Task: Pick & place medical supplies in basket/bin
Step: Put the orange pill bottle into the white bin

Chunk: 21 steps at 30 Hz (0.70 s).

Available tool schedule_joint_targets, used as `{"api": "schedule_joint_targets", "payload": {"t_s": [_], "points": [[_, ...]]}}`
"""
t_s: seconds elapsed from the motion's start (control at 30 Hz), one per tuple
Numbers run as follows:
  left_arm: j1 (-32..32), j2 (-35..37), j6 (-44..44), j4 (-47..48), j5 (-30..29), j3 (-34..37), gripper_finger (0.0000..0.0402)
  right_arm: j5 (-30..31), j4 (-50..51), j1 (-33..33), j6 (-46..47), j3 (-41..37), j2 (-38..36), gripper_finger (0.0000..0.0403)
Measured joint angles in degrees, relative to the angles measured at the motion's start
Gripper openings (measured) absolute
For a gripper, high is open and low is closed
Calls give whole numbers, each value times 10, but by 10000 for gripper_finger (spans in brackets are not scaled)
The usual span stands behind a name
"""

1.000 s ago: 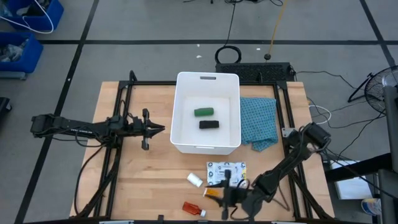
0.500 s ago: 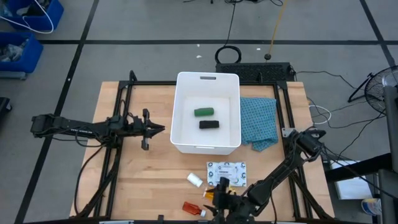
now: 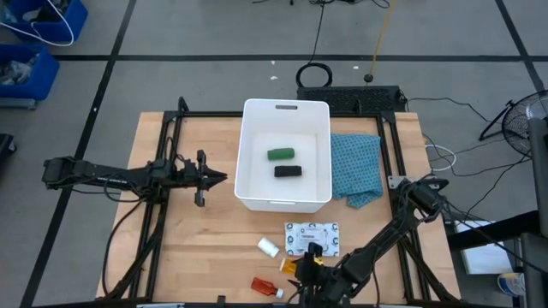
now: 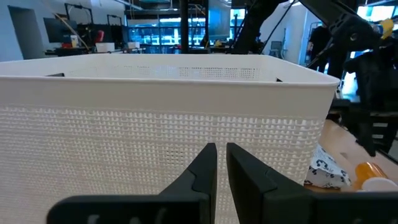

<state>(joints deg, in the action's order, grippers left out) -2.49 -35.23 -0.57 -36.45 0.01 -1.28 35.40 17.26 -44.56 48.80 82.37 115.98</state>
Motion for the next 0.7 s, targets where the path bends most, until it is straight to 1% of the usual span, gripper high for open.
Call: {"api": "schedule_joint_targets", "payload": {"t_s": [0.1, 0.3, 0.57, 0.7], "points": [[0, 0, 1, 6, 0, 0, 42, -13, 4, 3, 6, 0, 18, 251], [0, 0, 1, 7, 0, 0, 42, -15, 40, 8, 26, -1, 32, 251], [0, 0, 3, 7, 0, 0, 42, -57, 38, 16, 34, -1, 53, 251], [0, 0, 3, 7, 0, 0, 42, -57, 37, 18, 37, -1, 60, 251]]}}
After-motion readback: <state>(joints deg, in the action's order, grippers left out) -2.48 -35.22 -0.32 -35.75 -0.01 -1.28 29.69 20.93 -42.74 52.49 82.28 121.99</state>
